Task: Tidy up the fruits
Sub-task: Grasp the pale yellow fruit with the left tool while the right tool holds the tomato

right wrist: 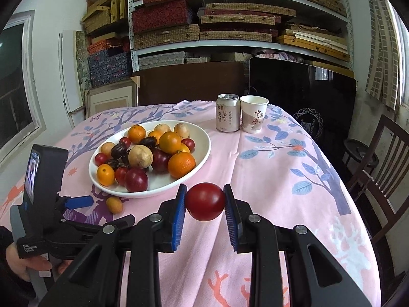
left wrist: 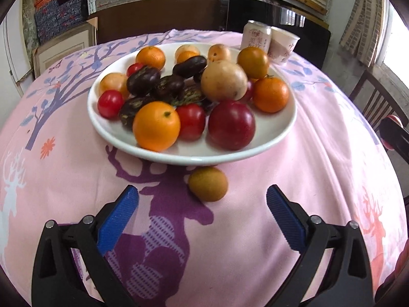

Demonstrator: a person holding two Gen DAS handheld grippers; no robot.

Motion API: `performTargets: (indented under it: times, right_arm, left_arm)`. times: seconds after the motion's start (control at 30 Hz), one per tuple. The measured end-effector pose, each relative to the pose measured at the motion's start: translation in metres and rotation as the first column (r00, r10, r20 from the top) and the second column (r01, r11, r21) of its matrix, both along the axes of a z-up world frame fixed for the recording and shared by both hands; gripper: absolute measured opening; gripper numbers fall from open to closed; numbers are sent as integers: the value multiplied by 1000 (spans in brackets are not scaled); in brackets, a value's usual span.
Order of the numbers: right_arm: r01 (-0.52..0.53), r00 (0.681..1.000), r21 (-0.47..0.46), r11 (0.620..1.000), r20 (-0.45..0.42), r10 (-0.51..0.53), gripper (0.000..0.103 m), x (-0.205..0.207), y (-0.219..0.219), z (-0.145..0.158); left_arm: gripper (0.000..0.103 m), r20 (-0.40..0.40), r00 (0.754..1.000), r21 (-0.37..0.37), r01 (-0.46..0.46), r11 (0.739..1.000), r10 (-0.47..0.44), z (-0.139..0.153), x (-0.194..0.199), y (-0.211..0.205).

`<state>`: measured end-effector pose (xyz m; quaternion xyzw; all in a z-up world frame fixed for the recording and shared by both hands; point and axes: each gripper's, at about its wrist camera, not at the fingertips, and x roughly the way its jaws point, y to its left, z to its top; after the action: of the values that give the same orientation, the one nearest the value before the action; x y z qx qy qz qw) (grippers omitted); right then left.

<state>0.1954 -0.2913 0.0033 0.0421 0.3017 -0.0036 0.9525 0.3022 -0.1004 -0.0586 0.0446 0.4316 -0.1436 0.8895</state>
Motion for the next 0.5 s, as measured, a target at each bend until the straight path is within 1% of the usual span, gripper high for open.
performTargets:
  times: [0.07,0.13,0.2,0.3,0.33,0.37,0.4,0.43,0.47,0.5]
  right_arm:
    - [0,1000,23,1000,-5,0,29,0,-4,1]
    - [-1,1000,40,999,-7,1,29,0,-5,1]
    - [8,1000,46,999,-12,-8,29,0,-7,1]
    - [16,1000,49,999,-25,-14,29,1,-9,-2]
    - [14,1000,55,998,-28,-12,29,2,-9,-2]
    - [14,999,59,998,-30,-12,29,2,-10,-3]
    - [15,999,63,998,-31,-13,29,2,-10,-3]
    - [15,999,67,998,-32,-13,29,2,-11,-2]
    - [15,999,70,997,-31,-13,29,2,-12,-2]
    - [15,999,76,997,-31,-12,29,2,-12,-1]
  left_arm:
    - [99,14,1000,33,-26,999,25,1,1,-3]
    - [98,5,999,49,-38,998,38,0,4,-4]
    - [99,-20,999,20,-37,999,37,-2,7,-5]
    - [99,-15,999,-12,-45,999,45,-2,8,-6]
    - [97,-13,999,-5,-48,999,48,-2,8,-7]
    - [82,-6,998,24,-57,998,57,-2,7,-9]
    - [58,10,998,48,-64,997,63,-1,6,-11]
    - [44,17,999,43,-51,998,50,1,4,-11]
    - [28,10,999,13,-32,999,32,3,4,-9]
    - [28,-10,1000,-28,-22,999,22,3,4,-5]
